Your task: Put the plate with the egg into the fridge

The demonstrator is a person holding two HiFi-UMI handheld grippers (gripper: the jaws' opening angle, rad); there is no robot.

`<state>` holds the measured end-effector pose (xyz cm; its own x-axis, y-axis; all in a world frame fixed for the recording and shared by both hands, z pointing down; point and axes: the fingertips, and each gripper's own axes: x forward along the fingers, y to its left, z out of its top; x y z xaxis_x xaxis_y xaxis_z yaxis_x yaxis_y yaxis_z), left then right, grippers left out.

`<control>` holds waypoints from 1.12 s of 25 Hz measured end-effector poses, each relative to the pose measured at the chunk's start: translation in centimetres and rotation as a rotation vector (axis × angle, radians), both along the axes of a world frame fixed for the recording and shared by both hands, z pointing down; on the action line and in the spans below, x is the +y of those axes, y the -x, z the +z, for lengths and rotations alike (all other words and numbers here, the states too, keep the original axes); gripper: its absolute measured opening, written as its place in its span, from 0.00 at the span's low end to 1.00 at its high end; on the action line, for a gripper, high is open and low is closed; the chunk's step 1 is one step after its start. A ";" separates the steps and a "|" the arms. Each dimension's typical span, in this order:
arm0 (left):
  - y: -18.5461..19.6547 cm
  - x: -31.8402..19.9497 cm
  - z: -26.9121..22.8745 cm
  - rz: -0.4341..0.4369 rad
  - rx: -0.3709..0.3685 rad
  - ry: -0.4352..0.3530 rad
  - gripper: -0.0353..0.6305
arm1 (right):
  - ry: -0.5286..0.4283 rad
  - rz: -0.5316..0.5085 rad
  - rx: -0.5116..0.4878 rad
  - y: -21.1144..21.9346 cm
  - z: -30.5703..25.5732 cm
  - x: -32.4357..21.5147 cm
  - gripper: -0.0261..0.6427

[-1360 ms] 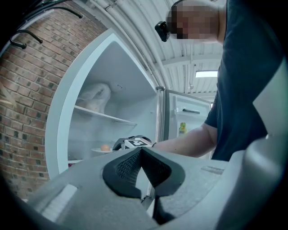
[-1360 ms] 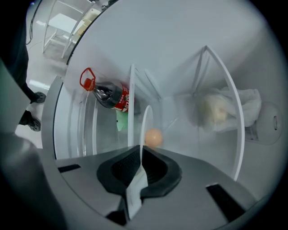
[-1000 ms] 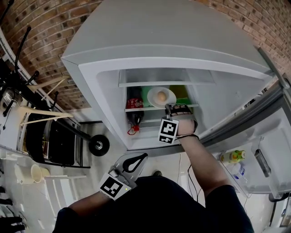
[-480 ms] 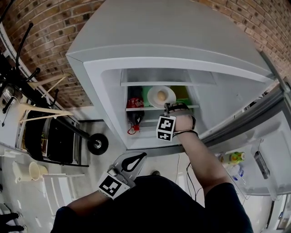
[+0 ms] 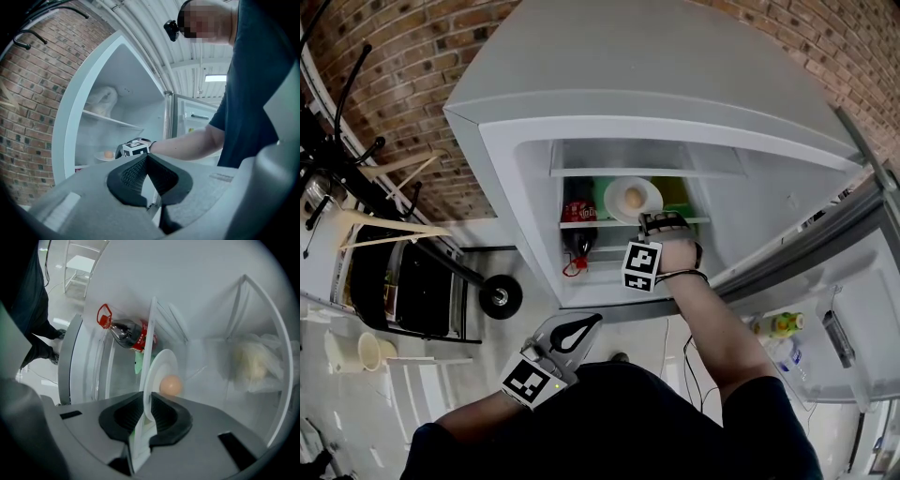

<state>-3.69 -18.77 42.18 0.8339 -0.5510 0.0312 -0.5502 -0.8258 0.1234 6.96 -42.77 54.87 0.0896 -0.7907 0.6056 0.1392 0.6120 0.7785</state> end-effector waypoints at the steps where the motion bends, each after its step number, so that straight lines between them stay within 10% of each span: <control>1: 0.0 0.0 0.0 0.001 0.000 -0.001 0.05 | -0.004 -0.002 -0.001 0.0 0.0 0.0 0.12; 18: 0.6 -0.1 -0.9 -0.016 0.009 -0.007 0.05 | -0.018 0.021 -0.043 -0.5 -0.1 1.0 0.23; 28: -0.5 0.1 -0.8 0.021 0.005 -0.012 0.05 | -0.103 0.041 -0.334 1.0 -3.3 7.7 0.24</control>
